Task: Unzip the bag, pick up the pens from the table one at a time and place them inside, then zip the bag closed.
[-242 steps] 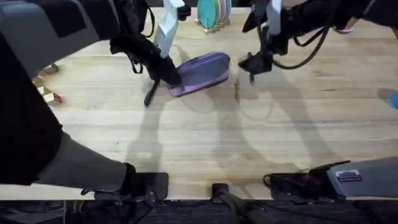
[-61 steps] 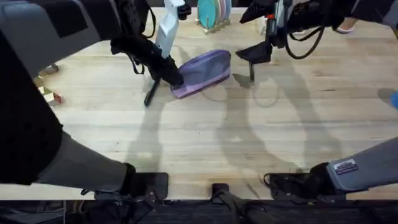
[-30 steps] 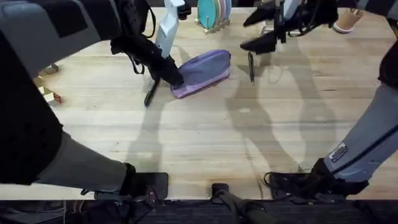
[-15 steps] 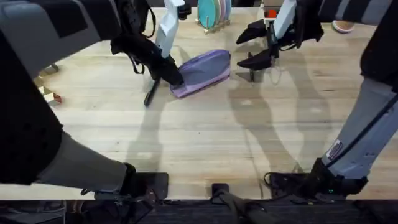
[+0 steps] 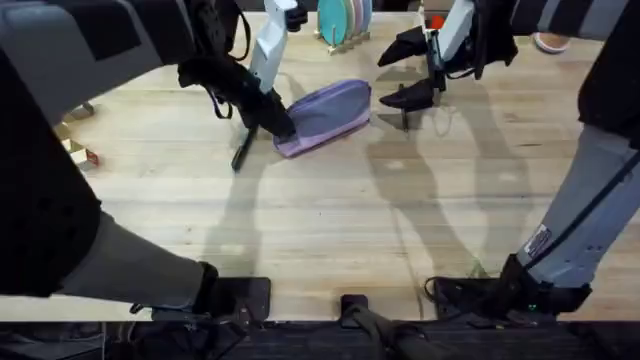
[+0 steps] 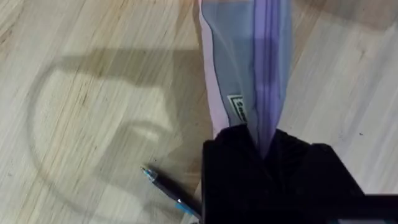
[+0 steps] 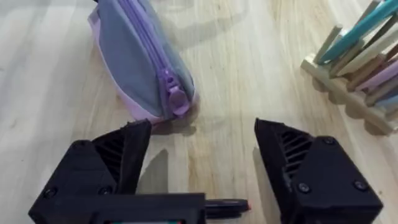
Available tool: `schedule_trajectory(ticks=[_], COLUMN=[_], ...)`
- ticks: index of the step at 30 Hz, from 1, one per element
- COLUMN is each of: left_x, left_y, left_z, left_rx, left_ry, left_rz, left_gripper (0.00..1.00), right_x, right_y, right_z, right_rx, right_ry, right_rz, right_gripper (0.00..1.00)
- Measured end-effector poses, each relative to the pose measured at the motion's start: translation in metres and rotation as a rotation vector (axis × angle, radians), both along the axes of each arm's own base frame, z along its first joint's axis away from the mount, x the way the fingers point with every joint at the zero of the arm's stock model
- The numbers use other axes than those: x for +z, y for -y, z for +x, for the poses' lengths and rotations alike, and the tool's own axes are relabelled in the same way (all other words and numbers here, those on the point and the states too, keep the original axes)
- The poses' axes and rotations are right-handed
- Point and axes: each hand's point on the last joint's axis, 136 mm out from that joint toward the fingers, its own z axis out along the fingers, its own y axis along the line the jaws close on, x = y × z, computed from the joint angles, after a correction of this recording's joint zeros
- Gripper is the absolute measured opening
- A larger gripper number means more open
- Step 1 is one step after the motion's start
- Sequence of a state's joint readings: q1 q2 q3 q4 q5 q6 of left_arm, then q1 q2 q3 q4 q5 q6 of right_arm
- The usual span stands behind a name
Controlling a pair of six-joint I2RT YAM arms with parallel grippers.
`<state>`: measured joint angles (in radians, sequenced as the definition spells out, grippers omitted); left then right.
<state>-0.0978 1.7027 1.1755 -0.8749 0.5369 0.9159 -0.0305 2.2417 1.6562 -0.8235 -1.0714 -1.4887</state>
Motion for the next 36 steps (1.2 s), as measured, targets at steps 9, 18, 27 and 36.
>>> schedule_trajectory(ticks=[9,18,27,36], left_x=[0.0,0.0,0.0,0.0], left_y=[0.0,0.0,0.0,0.0], left_z=[0.0,0.0,0.0,0.0], left_rx=[0.0,0.0,0.0,0.001], left_ry=[0.0,0.0,0.001,0.001], left_rz=[0.0,0.0,0.001,0.002], left_gripper=[0.043,0.043,0.043,0.043], right_x=[0.0,0.001,0.001,0.001], right_y=[-0.016,-0.027,-0.027,-0.037], right_z=[-0.001,-0.002,-0.002,-0.006], right_rx=[0.037,0.063,0.064,0.087], right_ry=[0.029,0.052,0.053,0.055], right_rz=[-0.001,-0.001,-0.001,-0.001], right_gripper=[0.996,0.977,0.865,0.642])
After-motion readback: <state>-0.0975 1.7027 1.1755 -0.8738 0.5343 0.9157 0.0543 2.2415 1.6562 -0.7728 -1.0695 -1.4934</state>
